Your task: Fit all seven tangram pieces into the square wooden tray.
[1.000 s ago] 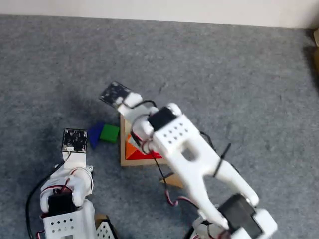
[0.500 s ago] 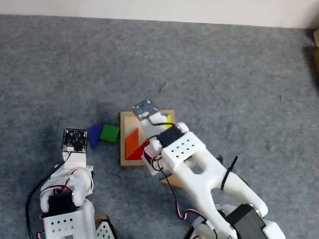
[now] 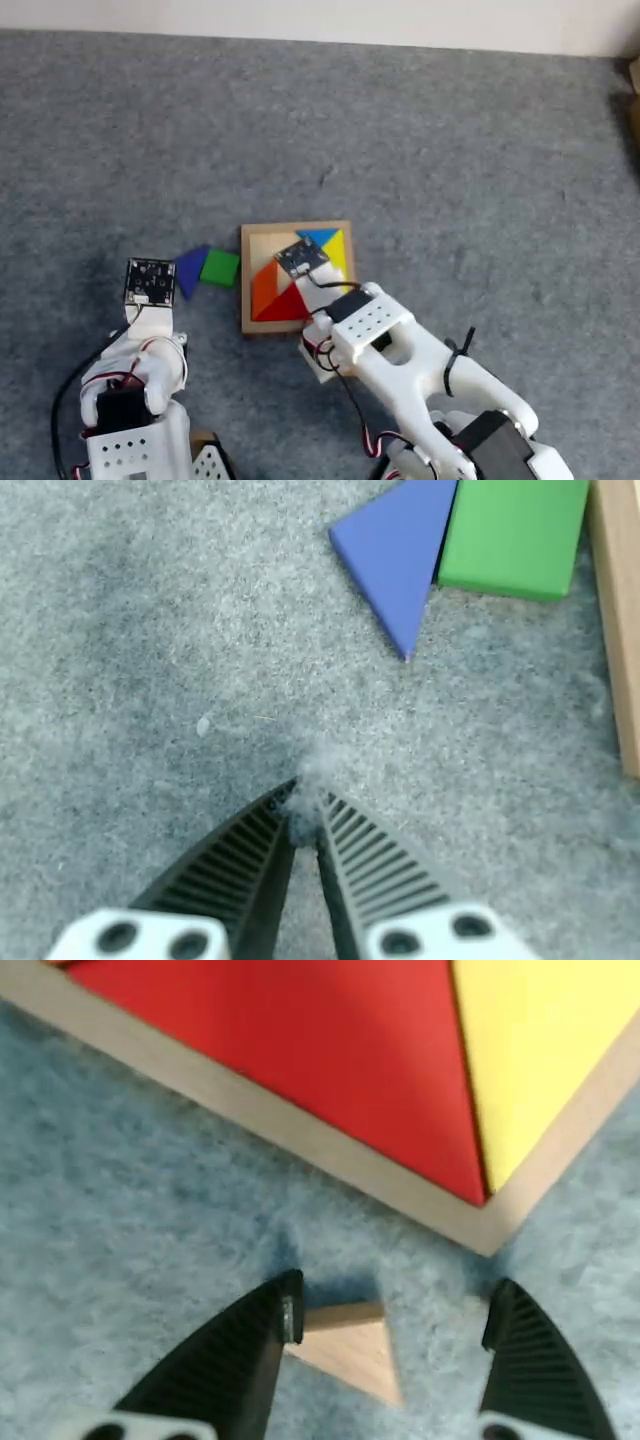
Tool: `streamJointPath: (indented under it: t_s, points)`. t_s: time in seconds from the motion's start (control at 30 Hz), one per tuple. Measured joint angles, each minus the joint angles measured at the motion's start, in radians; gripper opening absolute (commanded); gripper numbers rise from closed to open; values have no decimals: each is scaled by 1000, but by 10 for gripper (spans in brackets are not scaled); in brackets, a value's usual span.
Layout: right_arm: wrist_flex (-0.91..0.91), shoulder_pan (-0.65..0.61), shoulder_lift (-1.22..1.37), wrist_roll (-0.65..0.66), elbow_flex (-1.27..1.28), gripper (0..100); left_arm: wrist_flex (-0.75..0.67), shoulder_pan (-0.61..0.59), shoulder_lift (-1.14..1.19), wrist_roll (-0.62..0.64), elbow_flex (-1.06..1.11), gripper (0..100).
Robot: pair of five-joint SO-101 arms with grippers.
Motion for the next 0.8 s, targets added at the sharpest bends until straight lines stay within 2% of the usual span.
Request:
streamJointPath:
  t_s: [0.2,0.53,0.8]
  points:
    - [-11,0,-8,0,28,286,0,0,0,0,0,7]
    - [80,0,-25,2,28,286,0,0,0,0,0,7]
    - [95,-64,-238,3,64,286,0,0,0,0,0,7]
